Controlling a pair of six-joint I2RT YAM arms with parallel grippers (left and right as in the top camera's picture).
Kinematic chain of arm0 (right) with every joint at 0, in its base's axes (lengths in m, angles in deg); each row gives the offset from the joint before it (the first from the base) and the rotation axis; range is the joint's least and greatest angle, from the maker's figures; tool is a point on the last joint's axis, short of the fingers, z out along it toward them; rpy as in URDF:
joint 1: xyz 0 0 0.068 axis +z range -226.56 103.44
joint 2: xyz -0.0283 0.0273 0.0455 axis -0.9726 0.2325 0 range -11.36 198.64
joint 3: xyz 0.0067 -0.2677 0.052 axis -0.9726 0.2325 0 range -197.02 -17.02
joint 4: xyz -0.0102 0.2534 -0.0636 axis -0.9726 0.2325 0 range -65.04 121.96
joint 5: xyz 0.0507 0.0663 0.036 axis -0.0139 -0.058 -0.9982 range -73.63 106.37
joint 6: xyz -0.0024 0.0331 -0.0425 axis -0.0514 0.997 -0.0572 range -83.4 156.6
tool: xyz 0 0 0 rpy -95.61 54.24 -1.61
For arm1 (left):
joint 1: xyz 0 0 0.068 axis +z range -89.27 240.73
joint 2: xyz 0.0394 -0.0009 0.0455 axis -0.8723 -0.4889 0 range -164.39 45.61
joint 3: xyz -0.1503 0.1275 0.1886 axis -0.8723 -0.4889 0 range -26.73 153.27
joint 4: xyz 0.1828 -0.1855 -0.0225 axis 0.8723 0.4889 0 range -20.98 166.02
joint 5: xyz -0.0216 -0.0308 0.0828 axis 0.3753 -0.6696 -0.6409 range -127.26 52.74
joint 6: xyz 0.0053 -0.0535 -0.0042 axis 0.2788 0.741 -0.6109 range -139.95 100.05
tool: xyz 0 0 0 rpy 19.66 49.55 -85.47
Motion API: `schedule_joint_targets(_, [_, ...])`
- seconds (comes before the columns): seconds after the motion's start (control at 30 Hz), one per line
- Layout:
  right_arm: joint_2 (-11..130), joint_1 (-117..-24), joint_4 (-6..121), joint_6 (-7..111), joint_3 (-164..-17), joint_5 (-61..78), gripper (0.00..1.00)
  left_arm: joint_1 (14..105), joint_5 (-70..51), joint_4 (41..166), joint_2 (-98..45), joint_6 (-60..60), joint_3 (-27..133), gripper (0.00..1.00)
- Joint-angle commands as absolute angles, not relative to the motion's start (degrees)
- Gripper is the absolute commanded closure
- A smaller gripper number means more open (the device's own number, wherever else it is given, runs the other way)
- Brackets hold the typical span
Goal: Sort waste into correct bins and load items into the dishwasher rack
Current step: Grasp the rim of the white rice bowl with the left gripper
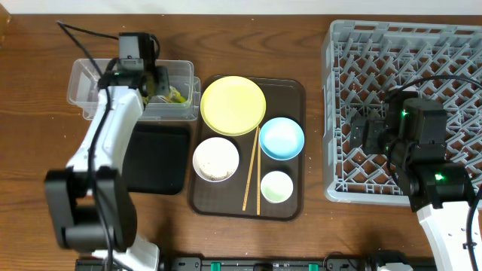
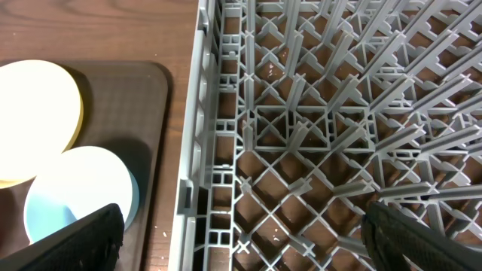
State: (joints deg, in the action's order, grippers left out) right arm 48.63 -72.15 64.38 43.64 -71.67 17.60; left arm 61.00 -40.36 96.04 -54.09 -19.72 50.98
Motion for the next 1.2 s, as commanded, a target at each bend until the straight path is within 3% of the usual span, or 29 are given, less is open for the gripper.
schedule_joint_targets(0.0, [48.56, -72.42, 64.46, 44.23, -72.83, 17.43, 0.01, 59.87, -33.62, 96.94, -46.29, -19.06, 51.31, 0.59])
schedule_joint_targets(0.13, [48.56, -72.42, 64.44, 44.26, -72.83, 17.43, 0.01, 56.90, -24.14, 100.83, -41.68, -13.97, 51.29, 0.59])
schedule_joint_targets(0.47, [48.56, -72.42, 64.20, 44.23, -72.83, 17.43, 0.01, 43.78, -23.99, 116.78, -45.00, -6.93, 49.45, 0.56])
schedule_joint_targets(0.8, [48.56, -72.42, 64.22, 44.23, -72.83, 17.43, 0.01, 34.32, -23.99, 119.06, -56.67, -4.09, 48.75, 0.55])
schedule_joint_targets(1.17, [48.54, -72.42, 64.44, 44.23, -72.83, 17.43, 0.01, 31.13, -24.03, 120.19, -61.79, -3.30, 48.68, 0.56])
